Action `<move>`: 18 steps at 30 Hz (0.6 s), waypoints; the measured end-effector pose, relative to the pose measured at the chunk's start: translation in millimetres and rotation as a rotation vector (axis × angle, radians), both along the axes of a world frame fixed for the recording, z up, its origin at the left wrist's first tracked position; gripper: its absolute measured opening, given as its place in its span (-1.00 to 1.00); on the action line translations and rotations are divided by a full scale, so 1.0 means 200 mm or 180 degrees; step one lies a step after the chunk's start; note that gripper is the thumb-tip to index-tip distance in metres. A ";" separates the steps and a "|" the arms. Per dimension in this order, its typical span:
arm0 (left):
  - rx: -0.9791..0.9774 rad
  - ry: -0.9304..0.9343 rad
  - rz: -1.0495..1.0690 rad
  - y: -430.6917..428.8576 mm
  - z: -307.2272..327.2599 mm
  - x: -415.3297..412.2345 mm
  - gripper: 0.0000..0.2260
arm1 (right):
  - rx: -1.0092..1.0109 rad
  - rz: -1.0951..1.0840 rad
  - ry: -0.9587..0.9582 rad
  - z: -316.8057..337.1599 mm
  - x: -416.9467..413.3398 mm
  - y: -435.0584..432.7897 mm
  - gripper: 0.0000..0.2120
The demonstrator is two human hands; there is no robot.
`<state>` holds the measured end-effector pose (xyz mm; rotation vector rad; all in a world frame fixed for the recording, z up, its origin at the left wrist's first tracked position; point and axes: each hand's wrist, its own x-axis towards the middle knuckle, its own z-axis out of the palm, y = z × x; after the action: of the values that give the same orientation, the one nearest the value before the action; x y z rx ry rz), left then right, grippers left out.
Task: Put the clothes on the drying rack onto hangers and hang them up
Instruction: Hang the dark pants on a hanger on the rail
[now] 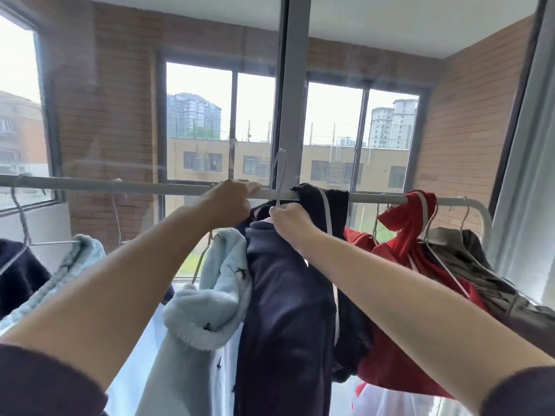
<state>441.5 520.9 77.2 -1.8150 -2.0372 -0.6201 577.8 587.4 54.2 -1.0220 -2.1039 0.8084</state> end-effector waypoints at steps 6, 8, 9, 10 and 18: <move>0.0360 0.0120 -0.0189 -0.09 -0.08 0.05 -0.49 | -0.0209 -0.0131 0.0094 0.01 0.31 -0.10 -0.73; 0.0526 0.0154 -0.0391 -0.15 -0.15 0.13 -0.55 | -0.0288 -0.0309 -0.0167 0.00 0.43 -0.14 -0.68; 0.0536 0.0102 -0.0553 -0.18 -0.19 0.17 -0.59 | -0.0338 -0.0327 -0.0322 -0.01 0.49 -0.16 -0.66; 0.0496 0.0027 -0.0741 -0.21 -0.25 0.23 -0.65 | -0.0410 -0.0322 -0.0446 -0.03 0.53 -0.18 -0.64; 0.0654 -0.0159 -0.1377 -0.26 -0.60 0.64 -0.72 | -0.0550 -0.0356 -0.0795 -0.11 0.76 -0.28 -0.67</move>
<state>569.8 468.6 -42.7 -2.1396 -1.5424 -0.9607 728.9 531.5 32.7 -1.3828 -2.1870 0.8550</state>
